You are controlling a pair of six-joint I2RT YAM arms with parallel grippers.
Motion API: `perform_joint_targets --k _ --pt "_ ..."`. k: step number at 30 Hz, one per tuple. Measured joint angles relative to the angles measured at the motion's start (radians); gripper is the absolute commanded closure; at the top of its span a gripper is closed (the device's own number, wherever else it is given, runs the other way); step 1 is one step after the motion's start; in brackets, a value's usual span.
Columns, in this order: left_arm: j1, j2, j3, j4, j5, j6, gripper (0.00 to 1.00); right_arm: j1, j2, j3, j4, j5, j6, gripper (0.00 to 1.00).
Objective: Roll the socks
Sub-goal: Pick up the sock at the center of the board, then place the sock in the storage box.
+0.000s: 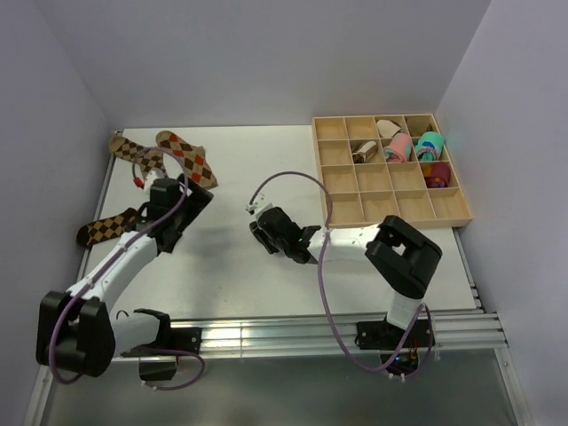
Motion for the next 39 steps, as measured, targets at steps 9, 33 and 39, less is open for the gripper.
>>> perform_joint_targets --k 9,33,39 --pt "0.095 -0.294 0.148 -0.16 -0.104 0.164 0.0 -0.121 -0.197 0.038 -0.186 0.061 0.076 1.0" --pt "0.096 -0.856 -0.047 -0.08 -0.455 0.494 0.01 -0.958 -0.042 0.414 -0.529 0.02 0.278 1.0" --pt "0.069 -0.856 -0.066 -0.064 -0.469 0.512 0.0 -1.081 0.032 0.424 -0.573 -0.014 0.325 1.0"
